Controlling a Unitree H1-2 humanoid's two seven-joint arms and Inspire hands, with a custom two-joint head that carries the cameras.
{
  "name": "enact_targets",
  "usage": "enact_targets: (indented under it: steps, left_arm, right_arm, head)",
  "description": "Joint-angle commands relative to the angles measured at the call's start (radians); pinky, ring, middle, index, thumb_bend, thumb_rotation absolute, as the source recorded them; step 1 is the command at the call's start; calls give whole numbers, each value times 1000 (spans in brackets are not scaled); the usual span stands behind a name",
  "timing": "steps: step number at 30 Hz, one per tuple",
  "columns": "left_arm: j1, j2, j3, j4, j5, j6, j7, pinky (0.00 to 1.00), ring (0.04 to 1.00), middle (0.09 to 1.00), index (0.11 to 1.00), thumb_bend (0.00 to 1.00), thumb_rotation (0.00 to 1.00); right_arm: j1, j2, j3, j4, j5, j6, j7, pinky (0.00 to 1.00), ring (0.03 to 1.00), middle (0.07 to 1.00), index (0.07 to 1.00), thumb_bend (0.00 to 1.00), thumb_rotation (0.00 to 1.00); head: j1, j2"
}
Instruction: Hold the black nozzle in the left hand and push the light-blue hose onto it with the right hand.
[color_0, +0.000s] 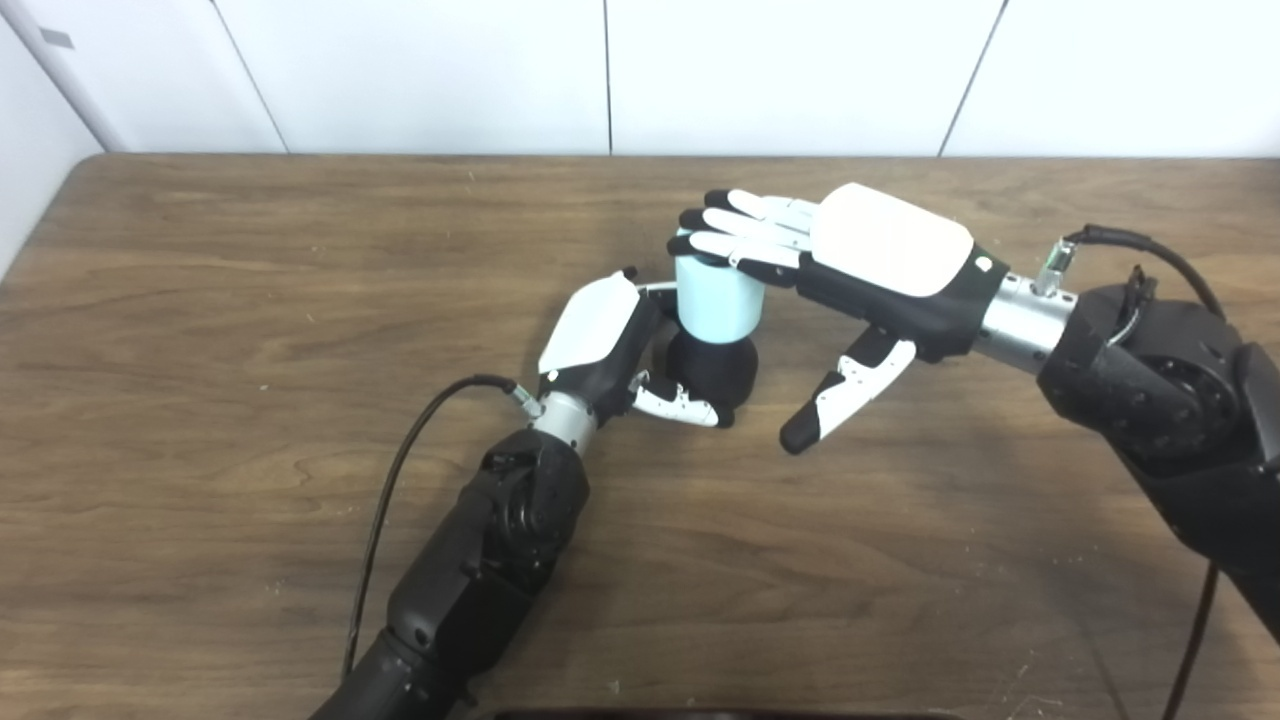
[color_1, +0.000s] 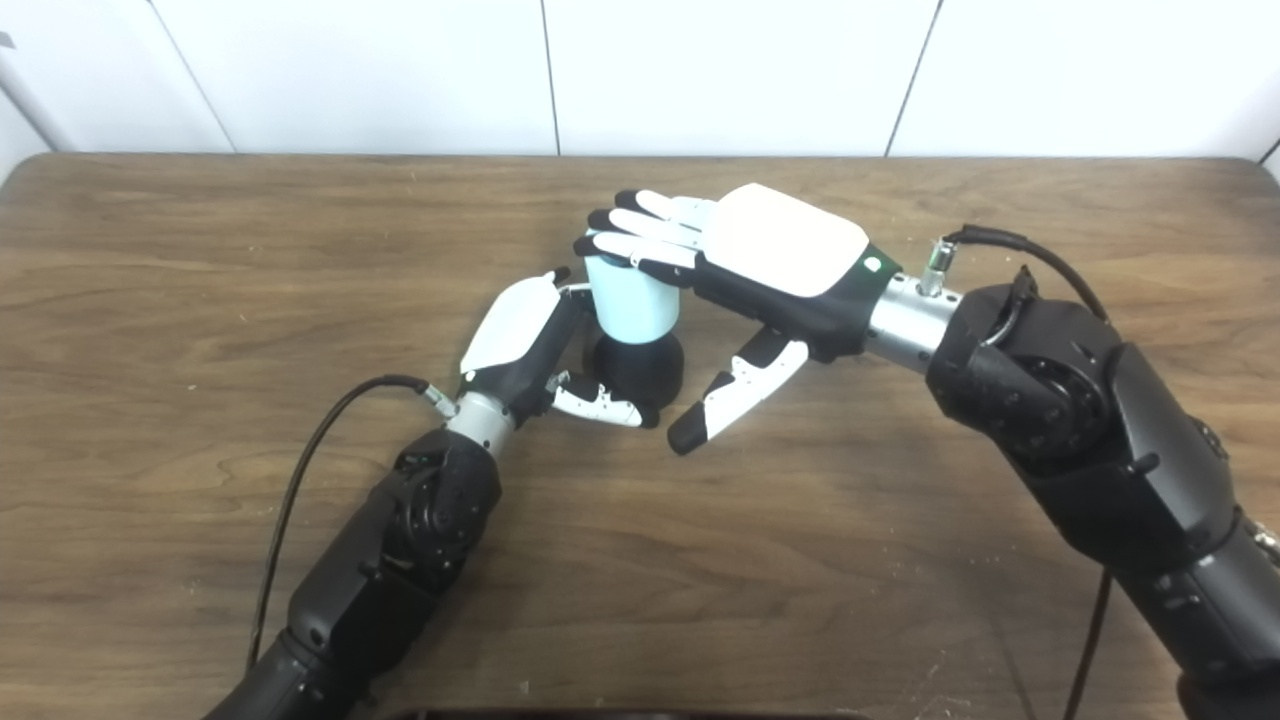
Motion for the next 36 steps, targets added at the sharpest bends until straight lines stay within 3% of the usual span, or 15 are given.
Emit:
enact_targets:
  steps: [1,11,36]
  left_arm:
    - [77,44,-22,82,16,99,-107,1000,752,547,445,515,0]
    - [75,45,-20,80,14,106,-118,1000,757,549,442,514,0]
    - [68,39,-24,85,8,118,-118,1000,792,550,442,514,0]
  right_arm:
    - [41,-64,31,28,-18,7,106,944,1000,961,938,766,1000]
    - [65,-91,0,-2,-2,16,90,942,999,963,941,763,1000]
    - [35,-39,10,1,-29,4,74,969,1000,988,956,753,1000]
  head:
    - [1,1]
    - [-7,4]
    - [-6,4]
